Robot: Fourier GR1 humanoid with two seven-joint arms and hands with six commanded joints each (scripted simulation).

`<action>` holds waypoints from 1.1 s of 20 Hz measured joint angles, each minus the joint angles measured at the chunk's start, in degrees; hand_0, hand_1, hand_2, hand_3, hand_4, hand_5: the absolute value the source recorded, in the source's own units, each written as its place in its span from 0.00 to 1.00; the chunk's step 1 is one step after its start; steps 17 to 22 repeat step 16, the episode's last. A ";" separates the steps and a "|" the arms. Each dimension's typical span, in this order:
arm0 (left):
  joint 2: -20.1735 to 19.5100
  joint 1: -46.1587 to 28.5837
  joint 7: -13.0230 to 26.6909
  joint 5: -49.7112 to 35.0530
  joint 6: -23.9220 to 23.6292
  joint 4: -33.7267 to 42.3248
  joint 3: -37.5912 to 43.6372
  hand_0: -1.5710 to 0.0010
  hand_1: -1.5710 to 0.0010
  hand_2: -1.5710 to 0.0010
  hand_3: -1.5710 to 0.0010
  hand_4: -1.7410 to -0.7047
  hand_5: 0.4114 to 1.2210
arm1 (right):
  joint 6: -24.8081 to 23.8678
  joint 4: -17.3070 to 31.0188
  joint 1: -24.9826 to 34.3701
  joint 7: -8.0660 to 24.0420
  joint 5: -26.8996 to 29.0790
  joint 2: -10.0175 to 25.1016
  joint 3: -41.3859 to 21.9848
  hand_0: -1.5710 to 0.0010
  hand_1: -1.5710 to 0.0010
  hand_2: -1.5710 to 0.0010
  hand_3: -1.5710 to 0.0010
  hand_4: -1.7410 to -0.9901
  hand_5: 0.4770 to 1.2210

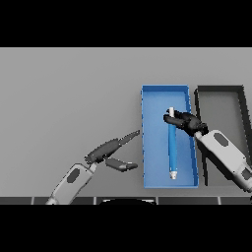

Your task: Pick up the blue pipe and place it into the blue bin.

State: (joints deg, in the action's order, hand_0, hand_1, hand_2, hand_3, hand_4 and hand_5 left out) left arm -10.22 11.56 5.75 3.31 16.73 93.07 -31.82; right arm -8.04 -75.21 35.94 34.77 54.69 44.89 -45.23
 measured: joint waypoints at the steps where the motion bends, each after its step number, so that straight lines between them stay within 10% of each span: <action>1: -0.31 -0.20 -0.14 0.04 -0.13 0.52 0.08 1.00 1.00 1.00 1.00 0.81 0.05 | 0.93 0.49 0.33 -0.56 -1.86 -0.13 -1.12 0.93 0.94 0.94 0.95 0.82 0.46; 6: 0.65 -0.34 0.91 -0.06 -0.24 0.59 -0.49 1.00 1.00 1.00 1.00 0.80 0.06 | 0.24 2.64 1.16 -2.45 -5.86 -0.45 -2.57 0.98 0.98 0.98 0.98 0.82 0.31; 22: 0.05 1.08 0.24 -1.47 0.53 -1.20 1.38 1.00 1.00 1.00 1.00 0.79 0.07 | 1.42 3.68 1.13 -4.96 -5.18 -1.28 -1.81 0.99 0.99 0.99 1.00 0.82 0.27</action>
